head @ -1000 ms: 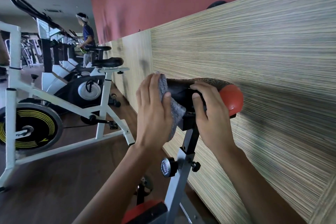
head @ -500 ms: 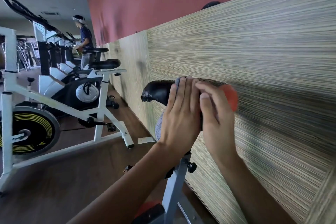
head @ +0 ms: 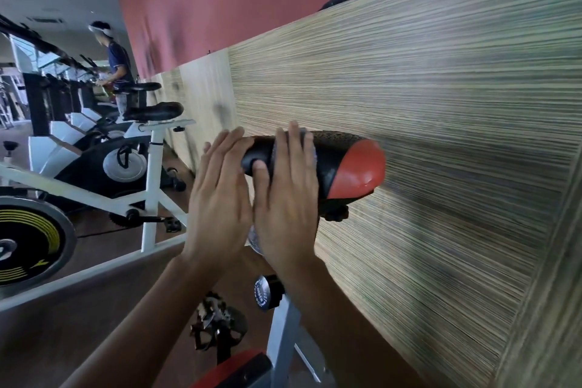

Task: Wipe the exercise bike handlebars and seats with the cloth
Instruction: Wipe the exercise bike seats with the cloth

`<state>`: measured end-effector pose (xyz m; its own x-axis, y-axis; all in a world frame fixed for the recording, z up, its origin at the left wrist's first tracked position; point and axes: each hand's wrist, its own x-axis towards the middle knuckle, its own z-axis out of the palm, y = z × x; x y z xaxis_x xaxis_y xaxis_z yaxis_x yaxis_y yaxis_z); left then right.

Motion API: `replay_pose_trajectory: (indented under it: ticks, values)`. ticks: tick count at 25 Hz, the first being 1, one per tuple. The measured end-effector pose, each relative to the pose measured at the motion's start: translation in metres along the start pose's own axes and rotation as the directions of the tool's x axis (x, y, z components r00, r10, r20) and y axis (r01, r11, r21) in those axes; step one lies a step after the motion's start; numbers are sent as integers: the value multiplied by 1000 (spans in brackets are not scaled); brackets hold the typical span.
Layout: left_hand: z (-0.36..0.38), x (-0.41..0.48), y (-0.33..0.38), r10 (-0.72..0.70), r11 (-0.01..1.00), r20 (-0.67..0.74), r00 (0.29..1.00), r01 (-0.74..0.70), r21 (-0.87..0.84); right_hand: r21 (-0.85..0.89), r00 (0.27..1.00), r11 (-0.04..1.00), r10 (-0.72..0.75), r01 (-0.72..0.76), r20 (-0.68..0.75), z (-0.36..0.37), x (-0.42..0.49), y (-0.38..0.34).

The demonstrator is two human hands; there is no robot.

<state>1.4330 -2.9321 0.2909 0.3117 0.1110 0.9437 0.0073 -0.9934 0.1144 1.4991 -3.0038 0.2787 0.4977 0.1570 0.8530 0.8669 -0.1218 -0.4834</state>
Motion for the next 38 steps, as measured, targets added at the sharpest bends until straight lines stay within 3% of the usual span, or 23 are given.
replay_pose_trajectory:
  ticks: [4,7,10,13,15,19,22,28,30,34,38]
  values:
    - [2,-11,-8,63,990,93,994,-74,121,-361,992,924,-120,124,33,-11,2,22]
    - [6,-16,0,34,954,126,991,-70,290,-493,971,838,-222,235,84,-42,4,52]
    - [12,-14,12,-36,912,149,988,-29,410,-412,970,878,-228,244,89,-66,2,65]
    - [20,-7,26,-21,863,205,979,-86,498,-381,978,903,-158,197,133,-68,1,58]
    - [23,-2,32,-42,861,241,970,-88,500,-418,981,895,-89,155,173,-69,5,54]
    - [11,-2,41,-109,885,340,934,-64,461,-208,960,978,22,38,278,-96,7,62]
    - [2,6,57,-241,881,427,872,13,472,-41,922,987,157,-153,354,-119,15,60]
    - [-27,49,88,-448,854,593,669,125,505,-113,743,843,519,-525,422,-162,65,30]
    - [-32,70,93,-485,846,626,611,149,511,-161,701,814,566,-558,433,-165,99,22]
    - [-32,104,89,-519,845,678,521,194,498,-279,686,826,562,-490,462,-141,157,36]
    - [-32,120,72,-504,864,758,414,252,436,-470,569,779,625,-415,534,-102,173,49]
